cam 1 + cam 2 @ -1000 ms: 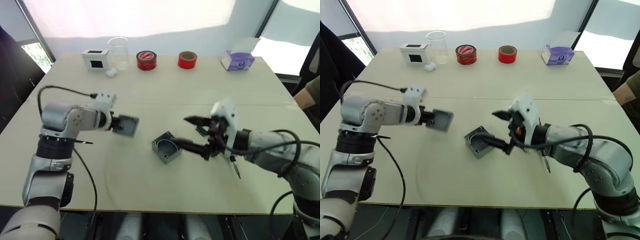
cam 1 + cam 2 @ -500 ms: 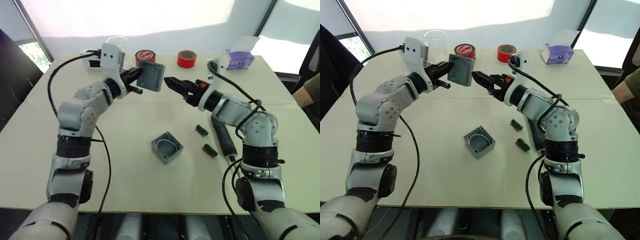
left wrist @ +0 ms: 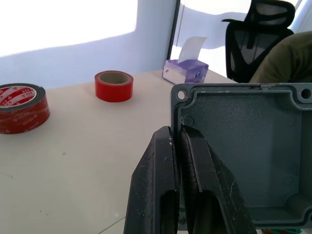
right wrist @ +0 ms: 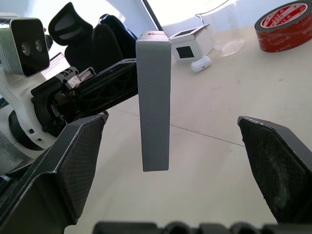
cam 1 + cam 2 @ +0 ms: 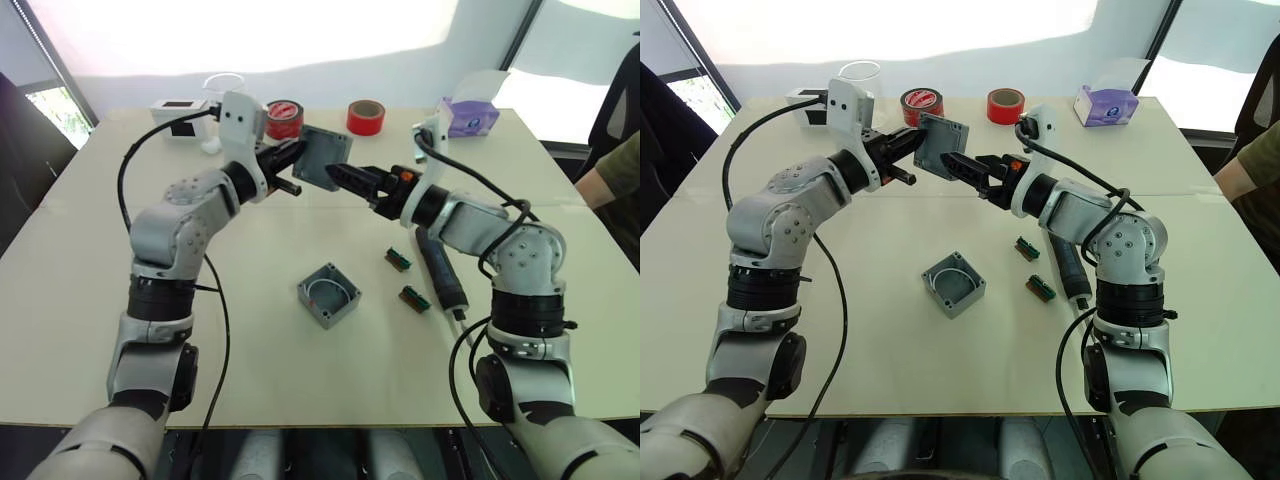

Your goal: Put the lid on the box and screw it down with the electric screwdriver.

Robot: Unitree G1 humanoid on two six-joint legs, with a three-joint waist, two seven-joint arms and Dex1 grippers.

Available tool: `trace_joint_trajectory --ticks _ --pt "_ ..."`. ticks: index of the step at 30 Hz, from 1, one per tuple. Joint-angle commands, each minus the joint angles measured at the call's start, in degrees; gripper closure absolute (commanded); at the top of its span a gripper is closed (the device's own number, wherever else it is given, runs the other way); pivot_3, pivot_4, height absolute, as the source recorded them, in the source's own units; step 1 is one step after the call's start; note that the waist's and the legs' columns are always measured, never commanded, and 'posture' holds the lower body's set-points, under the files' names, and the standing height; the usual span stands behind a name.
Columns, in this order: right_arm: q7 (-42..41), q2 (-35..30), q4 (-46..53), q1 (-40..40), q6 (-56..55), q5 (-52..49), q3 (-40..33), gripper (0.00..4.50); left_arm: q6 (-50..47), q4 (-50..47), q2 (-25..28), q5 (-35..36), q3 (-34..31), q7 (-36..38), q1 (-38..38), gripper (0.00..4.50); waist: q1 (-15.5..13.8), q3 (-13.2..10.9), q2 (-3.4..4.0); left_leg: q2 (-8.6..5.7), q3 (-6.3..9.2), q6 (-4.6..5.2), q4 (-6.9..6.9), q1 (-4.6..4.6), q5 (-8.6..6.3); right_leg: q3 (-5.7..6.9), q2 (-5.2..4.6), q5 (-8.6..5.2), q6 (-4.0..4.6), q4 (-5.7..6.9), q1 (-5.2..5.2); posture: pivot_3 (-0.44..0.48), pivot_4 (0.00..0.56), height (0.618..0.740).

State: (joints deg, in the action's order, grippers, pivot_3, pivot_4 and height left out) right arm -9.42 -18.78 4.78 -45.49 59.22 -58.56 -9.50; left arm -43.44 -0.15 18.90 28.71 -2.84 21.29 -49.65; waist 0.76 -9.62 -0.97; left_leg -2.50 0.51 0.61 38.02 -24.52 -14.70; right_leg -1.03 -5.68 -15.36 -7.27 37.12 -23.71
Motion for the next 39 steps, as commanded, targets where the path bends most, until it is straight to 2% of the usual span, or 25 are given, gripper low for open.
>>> trace_joint_trajectory --ticks 1,9,10,17,20,21,25,26,28,32,35,38,39 --pt "-0.42 0.41 2.97 -0.45 -0.74 -0.32 -1.41 0.98 0.26 -2.23 -0.18 0.1 -0.28 0.99 -1.49 4.5 -0.03 0.0 0.0 0.0 0.0 0.0 0.0 0.0 0.0 0.0 0.0 0.0 0.0 0.0 0.0 0.0 0.15 0.74" --pt "-0.26 0.9 3.45 -0.06 -0.77 -0.08 -1.45 4.11 -0.01 -2.67 0.13 0.09 -0.51 2.04 -1.28 4.5 -0.03 0.0 0.0 0.0 0.0 0.0 0.0 0.0 0.0 -0.01 0.0 0.0 0.0 0.0 -0.01 0.0 0.15 0.74" --pt "-0.32 0.99 3.44 -0.03 -0.64 -0.07 -1.46 4.34 -0.01 -2.57 0.06 0.14 -0.57 2.09 -1.35 4.5 -0.05 0.0 0.0 0.01 0.01 0.0 0.0 0.0 0.0 -0.01 0.01 0.0 0.0 -0.01 0.0 0.0 0.15 0.74" --pt "-0.06 1.56 3.44 -0.06 0.01 -0.48 -1.82 4.37 -0.23 -3.03 0.37 0.33 -0.74 2.98 -0.91 4.5 0.0 0.0 0.0 0.01 0.01 0.0 -0.01 0.0 0.0 -0.02 0.01 0.0 0.0 -0.01 -0.01 0.0 0.15 0.74" --pt "0.37 1.72 3.42 0.0 -0.09 -0.26 -2.08 4.37 -0.91 -2.63 0.93 1.16 -1.29 4.29 -1.09 3.63 -0.03 0.0 0.0 0.01 0.01 0.0 -0.01 0.0 0.0 -0.02 0.02 0.0 0.0 -0.01 -0.01 0.0 0.15 0.74" --pt "0.58 1.81 3.44 0.04 -0.12 -0.21 -2.18 4.37 -1.11 -2.55 0.92 1.55 -1.74 4.58 -1.11 3.16 -0.04 0.0 0.0 0.01 0.01 0.0 -0.01 0.0 0.0 -0.02 0.02 0.0 0.0 -0.01 -0.01 0.0 0.15 0.74" --pt "1.05 2.03 4.02 0.44 -0.55 0.28 -2.07 4.37 -3.05 -4.08 0.76 4.72 -4.28 4.79 -0.09 1.73 0.0 -0.01 0.01 0.01 0.01 0.0 -0.01 0.0 0.0 -0.02 0.02 0.0 0.0 -0.02 -0.01 0.0 0.15 0.74" --pt "1.08 1.91 4.22 0.59 -0.78 0.7 -1.91 4.37 -3.63 -4.33 1.07 5.59 -5.08 4.93 0.04 1.22 0.04 -0.01 0.01 0.01 0.01 0.0 -0.01 0.0 0.0 -0.02 0.01 0.0 0.0 -0.02 -0.01 0.0 0.15 0.74" --pt "0.97 1.42 4.93 1.04 -1.77 2.22 -1.53 4.37 -5.06 -4.77 1.71 7.61 -6.79 5.31 0.13 0.55 0.04 -0.01 0.01 0.02 0.01 0.0 -0.01 0.0 0.0 -0.04 0.02 0.0 0.0 -0.02 -0.03 0.0 0.15 0.74" --pt "0.32 -4.86 9.6 3.56 -8.37 14.82 3.37 4.37 -7.68 -5.21 3.07 10.74 -9.29 5.82 0.39 0.55 -0.15 -0.01 0.01 0.01 0.01 0.0 -0.02 0.0 0.0 -0.03 0.02 0.0 0.0 -0.03 -0.02 0.0 0.15 0.74" --pt "-2.89 -13.41 18.46 8.3 -13.06 24.05 8.57 4.37 -9.93 -5.94 3.82 13.17 -11.21 5.61 1.89 1.32 -0.19 -0.01 0.02 -0.02 0.01 0.02 -0.02 -0.01 -0.01 -0.03 0.01 -0.01 0.0 -0.04 -0.02 0.0 0.15 0.74" --pt "-7.8 -22.93 27.35 15.46 -22.6 36.69 16.82 4.37 -11.63 -7.18 4.66 14.07 -10.74 6.09 3.83 2.46 -0.05 -0.03 0.03 -0.02 0.0 0.03 -0.05 -0.01 -0.02 -0.04 0.02 -0.02 -0.01 -0.08 -0.04 0.0 0.15 0.74" --pt "-8.84 -24.53 29.2 17.68 -25.06 39.29 18.39 4.37 -12.11 -7.47 4.93 14.31 -10.48 6.38 4.31 3.02 0.04 -0.03 0.02 0.0 -0.01 0.03 -0.07 -0.01 -0.02 -0.04 0.04 -0.03 -0.02 -0.14 -0.04 0.0 0.15 0.74"
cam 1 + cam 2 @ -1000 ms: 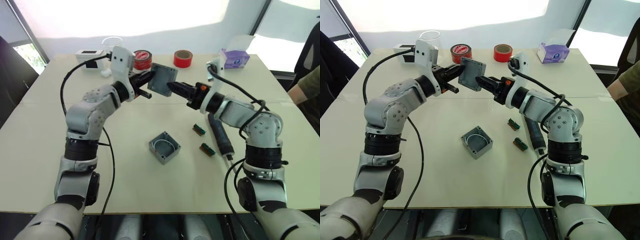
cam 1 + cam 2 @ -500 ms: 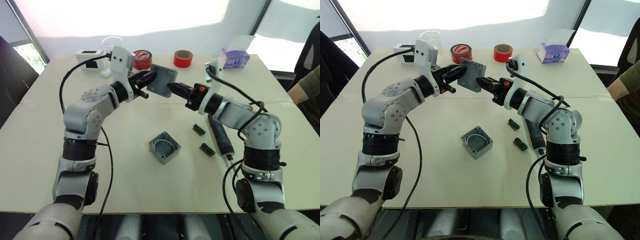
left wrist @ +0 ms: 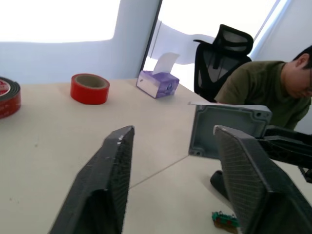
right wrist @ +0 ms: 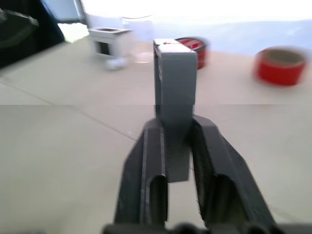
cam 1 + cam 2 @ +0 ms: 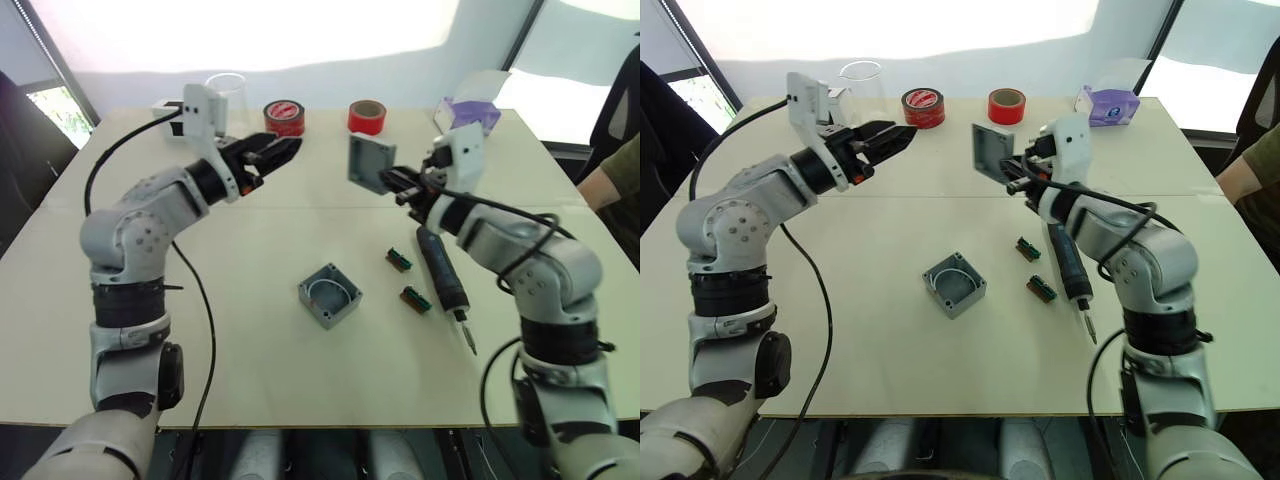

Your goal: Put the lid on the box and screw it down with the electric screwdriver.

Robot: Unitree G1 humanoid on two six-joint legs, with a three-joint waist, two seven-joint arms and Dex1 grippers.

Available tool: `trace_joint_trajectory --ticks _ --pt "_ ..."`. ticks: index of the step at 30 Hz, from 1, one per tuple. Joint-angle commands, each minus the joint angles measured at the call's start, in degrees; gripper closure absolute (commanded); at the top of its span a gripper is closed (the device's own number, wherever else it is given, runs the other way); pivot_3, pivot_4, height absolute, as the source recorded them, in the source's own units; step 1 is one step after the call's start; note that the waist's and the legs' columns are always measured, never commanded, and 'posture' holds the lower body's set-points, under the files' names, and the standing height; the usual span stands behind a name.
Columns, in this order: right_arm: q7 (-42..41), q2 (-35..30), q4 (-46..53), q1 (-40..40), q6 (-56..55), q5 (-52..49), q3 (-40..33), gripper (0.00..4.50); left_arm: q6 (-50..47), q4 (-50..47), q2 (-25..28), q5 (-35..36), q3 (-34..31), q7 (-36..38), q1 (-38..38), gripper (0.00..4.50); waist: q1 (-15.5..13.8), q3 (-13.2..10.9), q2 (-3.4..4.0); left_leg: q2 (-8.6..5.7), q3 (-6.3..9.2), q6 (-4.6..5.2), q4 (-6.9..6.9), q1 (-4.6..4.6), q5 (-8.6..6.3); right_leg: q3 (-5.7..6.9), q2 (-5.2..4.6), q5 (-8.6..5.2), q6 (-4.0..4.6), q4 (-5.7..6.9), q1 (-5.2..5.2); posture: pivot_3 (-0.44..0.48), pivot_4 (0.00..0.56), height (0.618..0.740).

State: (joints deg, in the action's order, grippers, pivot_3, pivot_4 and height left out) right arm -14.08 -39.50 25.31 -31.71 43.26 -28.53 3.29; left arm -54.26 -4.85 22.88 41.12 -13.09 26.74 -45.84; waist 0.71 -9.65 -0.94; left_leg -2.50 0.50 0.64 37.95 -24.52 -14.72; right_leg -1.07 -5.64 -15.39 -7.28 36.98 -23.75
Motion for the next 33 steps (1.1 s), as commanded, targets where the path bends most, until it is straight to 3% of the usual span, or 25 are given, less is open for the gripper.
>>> trace_joint_trajectory --ticks 1,4,8,15,23,33 --pt "-4.91 -4.97 10.2 6.12 -11.6 11.75 6.86 4.37 -1.7 -2.97 1.3 2.03 0.15 1.29 0.96 3.43 0.18 -0.01 -0.01 0.03 0.0 0.0 0.0 0.02 0.0 -0.01 0.02 0.0 0.0 0.0 0.01 0.0 0.15 0.74" --pt "-5.74 -8.65 12.79 13.11 -19.49 22.31 11.27 4.37 -1.82 -3.67 3.41 0.81 3.43 4.08 2.48 4.42 0.05 -0.01 -0.02 0.1 -0.01 -0.02 0.01 0.04 0.01 -0.02 0.07 0.0 0.0 0.04 0.0 0.0 0.15 0.74" --pt "-5.11 -12.53 11.67 18.12 -30.46 39.58 17.37 4.37 -0.19 -3.78 6.05 -1.41 8.46 8.38 3.33 4.47 -0.27 -0.02 -0.03 0.08 -0.02 -0.05 0.05 0.07 0.03 -0.02 0.06 0.0 0.0 0.01 0.07 0.0 0.15 0.74" --pt "-4.42 -10.28 10.09 22.01 -38.83 58.01 20.97 4.37 4.39 -4.12 10.24 -7.42 17.08 15.63 3.91 4.47 -0.2 -0.02 -0.03 0.08 0.0 -0.3 0.09 0.08 0.17 -0.01 0.06 -0.01 0.01 0.0 0.11 0.0 0.15 0.74" --pt "-6.43 -3.85 7.5 23.5 -42.69 64.62 20.25 4.37 11.14 -5.21 13.75 -14.79 24.69 21.84 6.77 4.47 -0.22 -0.02 -0.03 0.09 0.01 -0.23 0.09 0.1 0.13 0.01 0.07 -0.01 0.01 -0.01 0.15 0.0 0.15 0.74" --pt "-9.52 -1.04 5.78 24.22 -46.81 67.46 19.02 4.37 12.93 -6.12 12.99 -17.2 25.77 24.51 8.32 4.47 -0.21 -0.02 -0.03 0.09 0.03 -0.06 0.09 0.12 0.04 0.04 0.07 -0.01 0.01 0.0 0.19 0.0 0.15 0.74"
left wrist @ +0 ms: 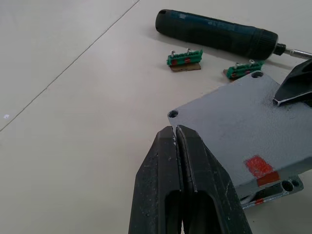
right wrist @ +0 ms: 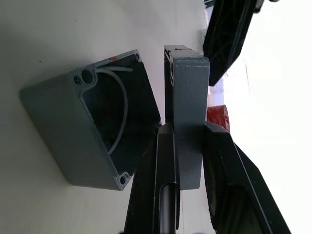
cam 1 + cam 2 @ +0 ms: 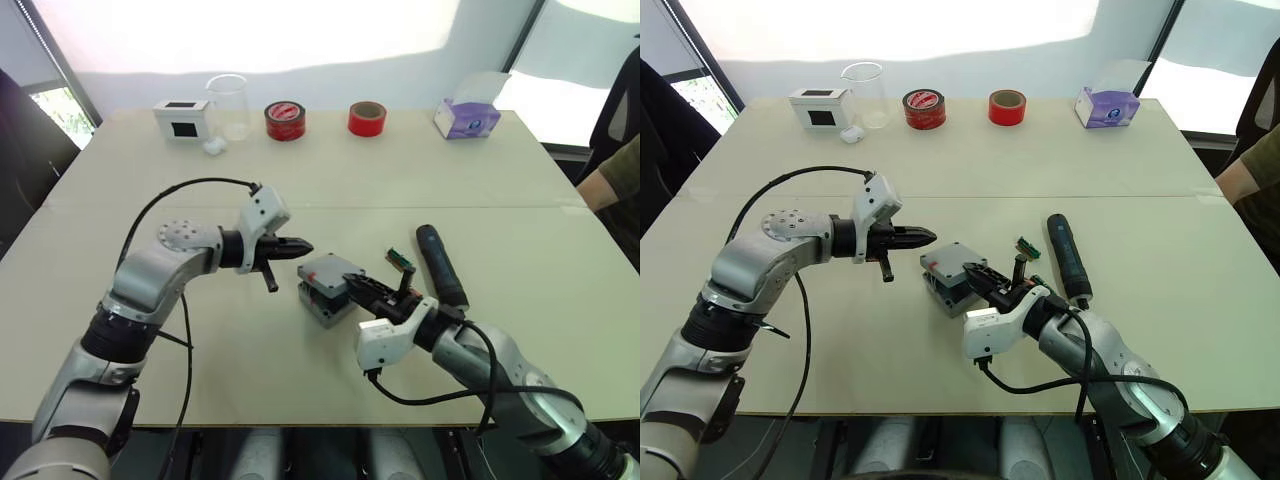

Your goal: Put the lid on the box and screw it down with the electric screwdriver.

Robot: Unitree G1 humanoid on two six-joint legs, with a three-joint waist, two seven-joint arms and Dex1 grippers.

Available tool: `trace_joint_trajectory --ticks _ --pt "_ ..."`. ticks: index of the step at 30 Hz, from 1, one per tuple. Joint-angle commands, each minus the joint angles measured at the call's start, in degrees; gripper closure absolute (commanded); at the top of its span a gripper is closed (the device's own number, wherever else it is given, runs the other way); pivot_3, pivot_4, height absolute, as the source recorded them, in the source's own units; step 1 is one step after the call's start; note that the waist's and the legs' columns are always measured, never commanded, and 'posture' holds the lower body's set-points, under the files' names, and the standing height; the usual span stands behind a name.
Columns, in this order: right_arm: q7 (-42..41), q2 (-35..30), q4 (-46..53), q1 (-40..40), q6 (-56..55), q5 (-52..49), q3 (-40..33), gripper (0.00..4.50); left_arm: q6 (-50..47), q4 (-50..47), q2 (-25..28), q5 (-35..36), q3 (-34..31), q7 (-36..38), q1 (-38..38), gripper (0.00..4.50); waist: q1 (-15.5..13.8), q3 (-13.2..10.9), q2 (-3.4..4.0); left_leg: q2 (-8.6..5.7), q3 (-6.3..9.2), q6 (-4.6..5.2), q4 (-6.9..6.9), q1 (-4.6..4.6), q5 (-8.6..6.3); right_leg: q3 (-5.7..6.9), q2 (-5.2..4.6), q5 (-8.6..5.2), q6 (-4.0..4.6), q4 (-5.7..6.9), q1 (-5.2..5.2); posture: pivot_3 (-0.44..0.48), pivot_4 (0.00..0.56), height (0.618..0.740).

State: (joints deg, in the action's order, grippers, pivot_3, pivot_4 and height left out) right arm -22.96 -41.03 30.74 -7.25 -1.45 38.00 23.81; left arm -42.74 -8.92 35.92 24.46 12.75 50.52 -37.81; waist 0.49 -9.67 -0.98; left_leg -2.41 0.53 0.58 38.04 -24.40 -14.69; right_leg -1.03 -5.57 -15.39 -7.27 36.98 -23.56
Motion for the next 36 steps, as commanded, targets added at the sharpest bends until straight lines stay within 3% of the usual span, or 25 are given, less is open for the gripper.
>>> trace_joint_trajectory --ticks 1,18,25,27,33,36 --pt "-1.0 0.61 0.1 -0.12 -2.31 0.96 -1.65 4.37 1.46 -2.18 -0.19 -0.68 -0.07 0.91 0.32 4.47 0.01 0.0 0.0 0.0 0.0 0.0 0.0 0.0 0.0 0.0 0.0 0.0 0.0 0.0 0.0 0.0 0.15 0.74" --pt "-4.24 3.55 -0.05 2.3 -4.42 2.4 -3.93 4.37 1.64 -5.82 -0.02 -2.28 4.06 5.57 1.9 4.47 -0.01 0.01 0.0 0.0 0.02 0.01 0.02 0.11 -0.01 0.02 0.01 0.0 0.0 0.02 0.12 0.0 0.15 0.74" --pt "-5.5 4.6 -0.31 3.08 -4.94 2.68 -4.58 4.37 5.32 -3.37 0.7 -9.34 10.36 6.59 2.42 4.47 -0.21 0.04 0.0 0.0 0.02 0.09 0.01 0.38 -0.06 0.03 0.01 -0.02 0.02 -0.02 0.42 0.0 0.15 0.74" --pt "-5.69 4.86 -0.26 3.18 -5.13 2.86 -4.74 3.33 6.24 -2.73 0.48 -10.78 11.01 6.66 2.62 4.5 -0.27 0.04 0.0 0.0 0.02 0.15 0.01 0.6 -0.09 0.03 0.01 -0.05 0.05 -0.04 0.64 0.0 0.15 0.74" --pt "-6.2 5.27 0.32 4.09 -6.13 3.15 -5.87 0.95 6.65 -2.1 -0.62 -11.69 11.74 7.16 4.19 4.5 -0.11 0.05 -0.02 0.01 0.02 0.23 -0.05 1.0 -0.15 0.04 0.0 -0.14 0.05 -0.07 1.03 0.0 0.15 0.74" --pt "-6.3 5.13 0.98 4.91 -6.53 3.03 -6.65 0.95 7.86 -0.82 -0.56 -13.31 12.26 6.73 5.79 4.5 -0.12 0.09 -0.02 0.01 0.03 0.23 -0.05 1.01 -0.15 0.05 0.0 -0.14 0.05 -0.05 1.04 0.0 0.15 0.74"
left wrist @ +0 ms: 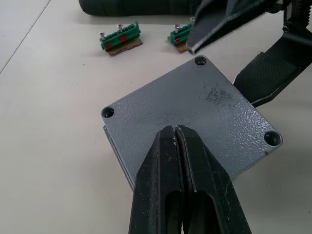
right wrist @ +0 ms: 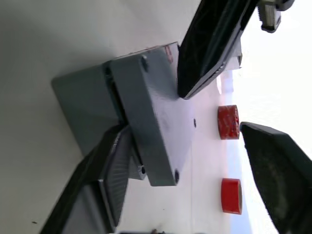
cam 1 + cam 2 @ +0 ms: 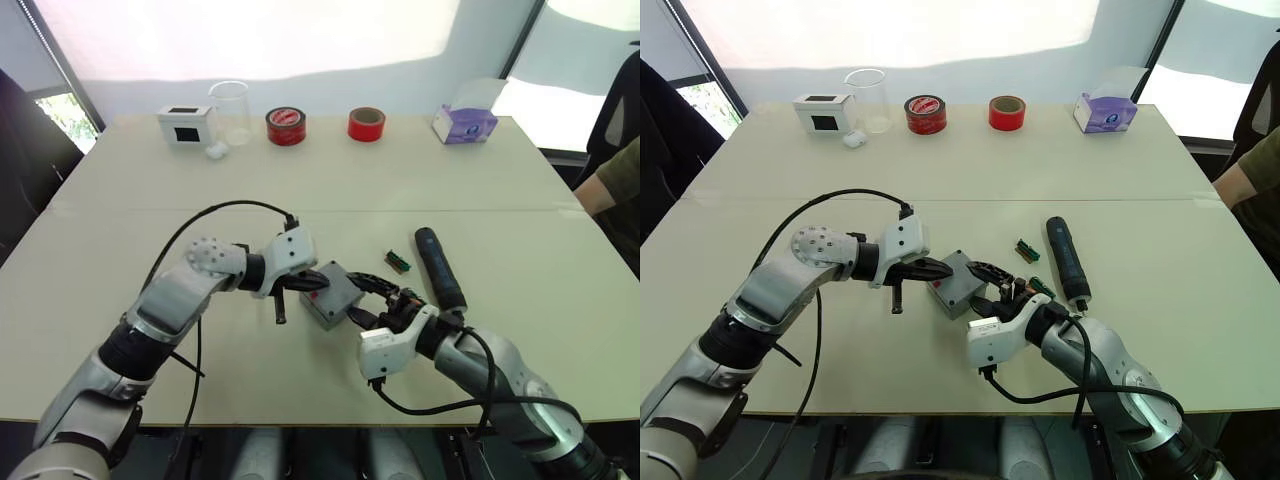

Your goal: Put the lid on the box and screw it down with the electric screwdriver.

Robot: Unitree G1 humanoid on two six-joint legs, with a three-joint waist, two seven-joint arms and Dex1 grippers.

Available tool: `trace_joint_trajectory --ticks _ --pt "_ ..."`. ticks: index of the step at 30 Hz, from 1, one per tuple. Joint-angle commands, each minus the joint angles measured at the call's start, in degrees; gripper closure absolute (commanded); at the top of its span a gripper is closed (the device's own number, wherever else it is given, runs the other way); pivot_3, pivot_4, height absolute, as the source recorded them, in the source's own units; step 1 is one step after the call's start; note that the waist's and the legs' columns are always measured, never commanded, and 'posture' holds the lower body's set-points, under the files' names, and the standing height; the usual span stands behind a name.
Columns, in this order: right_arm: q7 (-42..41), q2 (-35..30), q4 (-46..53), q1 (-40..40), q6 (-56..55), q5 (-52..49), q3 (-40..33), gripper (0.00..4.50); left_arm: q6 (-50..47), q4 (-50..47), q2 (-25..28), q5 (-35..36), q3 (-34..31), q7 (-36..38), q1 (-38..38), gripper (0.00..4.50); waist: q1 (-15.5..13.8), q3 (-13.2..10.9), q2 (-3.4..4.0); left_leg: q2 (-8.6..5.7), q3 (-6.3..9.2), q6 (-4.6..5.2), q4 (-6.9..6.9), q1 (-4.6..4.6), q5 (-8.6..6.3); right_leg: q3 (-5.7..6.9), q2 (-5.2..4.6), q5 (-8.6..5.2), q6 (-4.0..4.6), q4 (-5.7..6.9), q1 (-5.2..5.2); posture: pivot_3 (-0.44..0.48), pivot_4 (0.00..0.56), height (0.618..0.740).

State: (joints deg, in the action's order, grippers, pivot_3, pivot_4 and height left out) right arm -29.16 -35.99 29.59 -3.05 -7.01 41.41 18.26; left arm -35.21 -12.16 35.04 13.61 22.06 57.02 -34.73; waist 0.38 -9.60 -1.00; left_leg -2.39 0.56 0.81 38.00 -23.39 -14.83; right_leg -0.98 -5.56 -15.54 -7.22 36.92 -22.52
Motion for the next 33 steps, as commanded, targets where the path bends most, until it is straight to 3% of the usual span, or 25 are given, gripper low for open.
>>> trace_joint_trajectory --ticks 1,19,22,28,33 --pt "-0.19 -0.03 2.36 1.03 -1.14 -0.57 -1.39 0.95 0.87 2.78 0.53 -3.11 3.22 0.26 3.24 4.5 -0.02 0.04 -0.01 0.0 0.0 0.0 0.0 0.01 0.0 0.0 0.0 0.0 0.0 0.0 0.01 0.0 0.15 0.74" --pt "-1.37 -0.3 2.98 4.35 -3.16 -6.45 -6.43 0.95 -0.13 5.12 0.49 -4.75 2.61 -1.97 4.52 4.5 0.03 0.3 0.0 0.01 0.03 0.01 0.0 0.12 -0.01 0.0 -0.01 -0.01 0.01 0.0 0.14 0.0 0.15 0.74" --pt "-2.43 -0.07 3.03 4.88 -2.78 -9.09 -6.81 1.44 0.45 4.64 0.04 -3.99 1.79 -2.0 4.69 4.5 0.04 0.3 0.0 0.01 0.04 0.01 0.0 0.12 -0.01 0.0 -0.01 -0.01 0.01 0.0 0.14 0.0 0.15 0.74" --pt "-4.26 0.28 3.35 6.6 -0.6 -13.47 -7.67 3.72 0.41 3.61 0.42 -3.69 1.5 -1.28 5.0 4.5 0.01 0.3 0.0 0.02 0.04 0.0 0.0 0.12 -0.01 0.0 -0.01 -0.01 0.02 0.0 0.14 0.0 0.15 0.74" --pt "-10.0 2.62 6.6 9.94 10.17 -27.59 -10.47 3.72 -4.57 2.17 -0.7 2.7 -4.55 -0.69 3.46 4.5 0.05 0.3 0.0 0.03 0.08 0.01 -0.01 0.1 -0.02 0.02 -0.02 -0.02 0.03 -0.01 0.13 0.0 0.15 0.74"
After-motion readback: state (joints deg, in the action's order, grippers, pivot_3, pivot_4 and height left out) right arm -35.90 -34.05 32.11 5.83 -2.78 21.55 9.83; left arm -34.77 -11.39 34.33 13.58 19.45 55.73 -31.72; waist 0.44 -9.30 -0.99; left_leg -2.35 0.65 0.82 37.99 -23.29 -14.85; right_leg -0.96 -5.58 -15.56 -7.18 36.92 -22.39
